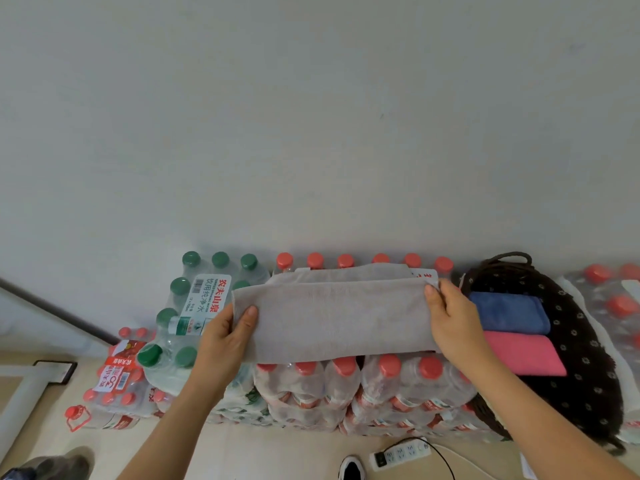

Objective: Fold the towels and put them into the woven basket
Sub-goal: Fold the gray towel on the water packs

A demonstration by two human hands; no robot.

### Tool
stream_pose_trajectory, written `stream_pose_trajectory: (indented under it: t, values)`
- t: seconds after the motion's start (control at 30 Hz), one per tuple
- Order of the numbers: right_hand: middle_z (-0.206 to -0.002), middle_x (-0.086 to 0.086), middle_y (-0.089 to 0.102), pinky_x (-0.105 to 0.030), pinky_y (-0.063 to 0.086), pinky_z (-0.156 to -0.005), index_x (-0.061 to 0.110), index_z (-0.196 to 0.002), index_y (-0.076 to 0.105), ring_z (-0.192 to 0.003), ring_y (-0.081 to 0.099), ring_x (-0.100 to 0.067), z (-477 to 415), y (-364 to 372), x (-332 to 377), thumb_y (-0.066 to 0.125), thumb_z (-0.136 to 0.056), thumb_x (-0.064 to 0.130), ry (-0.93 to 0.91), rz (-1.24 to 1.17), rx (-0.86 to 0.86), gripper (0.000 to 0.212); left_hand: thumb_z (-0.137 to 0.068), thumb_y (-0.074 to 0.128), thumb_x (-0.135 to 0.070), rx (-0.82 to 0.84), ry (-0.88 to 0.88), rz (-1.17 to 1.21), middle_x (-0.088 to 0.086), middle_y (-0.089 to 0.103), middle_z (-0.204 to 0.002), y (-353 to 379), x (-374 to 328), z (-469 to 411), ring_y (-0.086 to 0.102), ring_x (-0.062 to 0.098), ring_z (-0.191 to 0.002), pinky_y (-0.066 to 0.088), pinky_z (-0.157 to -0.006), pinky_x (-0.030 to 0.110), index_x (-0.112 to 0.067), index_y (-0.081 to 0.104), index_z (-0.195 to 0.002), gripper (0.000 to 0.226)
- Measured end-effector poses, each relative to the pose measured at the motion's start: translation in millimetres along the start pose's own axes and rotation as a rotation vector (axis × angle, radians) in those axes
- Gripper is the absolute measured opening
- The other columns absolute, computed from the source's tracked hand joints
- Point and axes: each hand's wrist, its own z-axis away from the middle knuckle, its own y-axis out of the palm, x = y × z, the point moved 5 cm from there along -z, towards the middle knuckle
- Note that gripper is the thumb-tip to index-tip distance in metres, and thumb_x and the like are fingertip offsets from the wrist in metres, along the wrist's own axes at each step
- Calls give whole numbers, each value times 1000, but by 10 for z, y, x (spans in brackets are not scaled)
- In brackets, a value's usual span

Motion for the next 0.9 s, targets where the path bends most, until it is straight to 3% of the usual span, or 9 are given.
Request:
stream_pose_trajectory:
  t: [0.1,0.2,0.33,0.5,0.6,0.73,0.9]
  values:
    - [-76,-13,60,-43,48,-67,8,-85,51,-74,59,-31,-206,115,19,39,-101,27,-20,100,12,27,-97,51,-29,-52,3,-76,0,65,-99,65,46,-110,58,13,-89,44,-71,25,-22,63,-102,15]
    - [-91,-15,63,-35,37,-66,7,-103,55,-87,59,-33,-401,193,95,35,-102,27,-40,197,49,28,-99,47,-30,-96,22,-190,0,64,-99,83,54,-229,57,16,-93,43,-74,30,-20,60,-103,17]
    - [-82,-10,58,-37,40,-63,9,-104,48,-83,59,-35,-580,304,120,27,-103,33,-12,372,131,31,-100,45,-29,-138,22,-325,11,61,-88,77,45,-387,55,26,-82,41,-69,30,-9,56,-93,23]
    - [-91,-16,66,-35,39,-60,9,-108,47,-83,62,-35,-714,422,71,21,-103,35,-37,580,170,37,-100,42,-29,-140,-11,-448,-7,55,-83,110,7,-495,52,19,-81,34,-74,32,-13,55,-97,21]
    - [-92,-14,66,-33,37,-58,9,-110,47,-83,64,-35,-714,451,67,21,-103,35,-56,657,159,37,-101,40,-30,-123,-71,-495,-15,47,-80,141,-5,-519,45,8,-74,31,-76,30,-26,49,-88,17]
    - [-93,-12,66,-34,39,-60,10,-111,48,-84,64,-35,-728,496,50,21,-103,35,-75,707,164,37,-101,40,-32,-111,-144,-555,-6,53,-78,127,39,-549,50,19,-77,32,-73,32,-16,54,-85,27]
    - [-88,-9,65,-33,38,-57,11,-111,46,-81,64,-34,-739,523,14,23,-102,35,-80,712,171,35,-100,37,-38,-125,-145,-783,-1,55,-75,137,38,-549,50,17,-70,40,-70,35,-16,48,-80,32]
